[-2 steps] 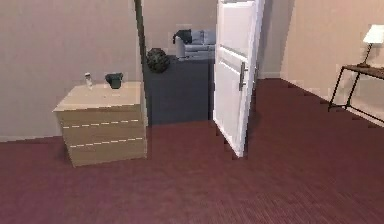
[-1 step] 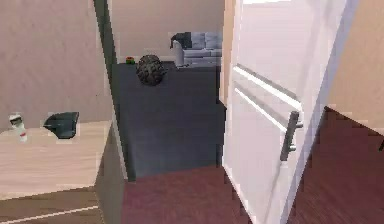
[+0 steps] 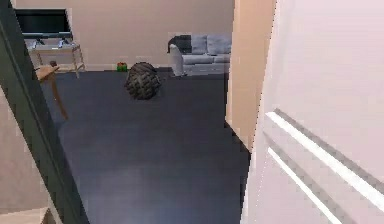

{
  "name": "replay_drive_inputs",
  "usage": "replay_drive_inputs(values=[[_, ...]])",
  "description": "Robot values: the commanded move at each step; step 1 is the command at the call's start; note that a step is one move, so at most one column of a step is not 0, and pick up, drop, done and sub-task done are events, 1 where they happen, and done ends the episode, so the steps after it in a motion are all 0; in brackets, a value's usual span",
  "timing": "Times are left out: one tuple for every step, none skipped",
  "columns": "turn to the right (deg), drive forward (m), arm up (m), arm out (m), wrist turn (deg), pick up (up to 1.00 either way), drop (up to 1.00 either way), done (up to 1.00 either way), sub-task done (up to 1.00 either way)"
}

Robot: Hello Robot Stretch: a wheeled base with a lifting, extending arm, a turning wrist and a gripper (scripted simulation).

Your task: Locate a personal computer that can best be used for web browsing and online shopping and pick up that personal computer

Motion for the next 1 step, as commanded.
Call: replay_drive_inputs(values=[[-9.0, 0.00, 0.00, 0.00, 0.0, 0.00, 0.00, 0.00, 0.00]])
